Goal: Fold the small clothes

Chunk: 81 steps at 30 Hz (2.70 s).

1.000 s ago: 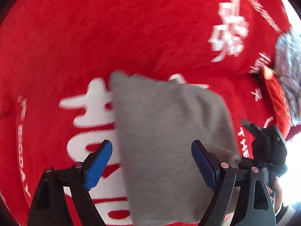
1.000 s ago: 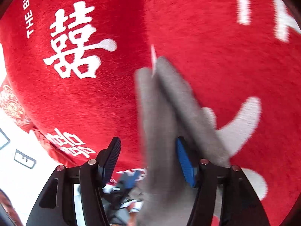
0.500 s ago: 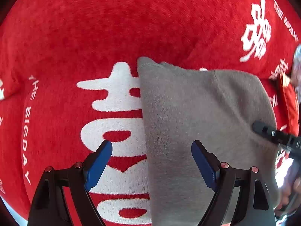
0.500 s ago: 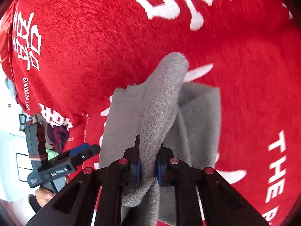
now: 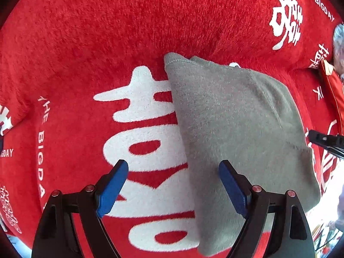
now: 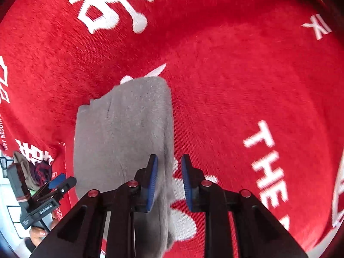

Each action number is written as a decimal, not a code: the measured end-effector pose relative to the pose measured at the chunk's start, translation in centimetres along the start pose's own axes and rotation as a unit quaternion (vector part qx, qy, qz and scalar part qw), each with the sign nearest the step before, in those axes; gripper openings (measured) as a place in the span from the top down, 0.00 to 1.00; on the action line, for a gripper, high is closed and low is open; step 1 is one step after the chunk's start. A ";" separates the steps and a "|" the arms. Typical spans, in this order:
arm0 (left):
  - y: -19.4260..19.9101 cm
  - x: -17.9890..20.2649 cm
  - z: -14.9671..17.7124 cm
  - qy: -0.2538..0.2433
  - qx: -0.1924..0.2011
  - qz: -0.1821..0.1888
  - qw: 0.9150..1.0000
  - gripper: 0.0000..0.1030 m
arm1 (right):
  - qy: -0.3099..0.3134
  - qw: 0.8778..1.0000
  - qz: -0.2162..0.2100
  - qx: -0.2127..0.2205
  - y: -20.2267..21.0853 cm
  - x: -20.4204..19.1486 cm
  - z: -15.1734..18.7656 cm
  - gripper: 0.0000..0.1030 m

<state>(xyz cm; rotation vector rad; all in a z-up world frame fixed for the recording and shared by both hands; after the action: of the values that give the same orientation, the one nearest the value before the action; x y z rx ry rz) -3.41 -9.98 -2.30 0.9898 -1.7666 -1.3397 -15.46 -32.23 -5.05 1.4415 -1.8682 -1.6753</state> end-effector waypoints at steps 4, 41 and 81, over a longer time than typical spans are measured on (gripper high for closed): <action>0.9 0.2 1.6 -0.009 -0.014 0.009 1.000 0.16 | 0.056 0.997 -0.058 0.009 2.3 -5.3 1.7 0.80; -0.2 1.0 8.3 0.018 -0.086 -0.048 0.995 0.15 | 0.007 0.997 0.032 -0.064 1.2 -1.6 6.9 0.91; -0.7 0.7 4.0 0.030 -0.092 -0.039 0.995 0.00 | -0.050 0.998 0.003 -0.043 0.3 0.3 3.3 0.40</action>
<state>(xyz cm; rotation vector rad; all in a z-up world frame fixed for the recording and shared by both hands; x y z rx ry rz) -7.15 -8.98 -3.86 0.9939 -1.5436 -1.4762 -18.13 -30.46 -5.95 1.3403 -1.8232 -1.8330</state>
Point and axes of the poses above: each gripper's, at about its wrist camera, not at the fingertips, and y roughly against the way its jaws point, x to its right, z to its underside, the point moved 9 cm from there along -y, roughly the way its jaws point, and after that the axes turned 15 degrees about y, right-handed, at the moved point
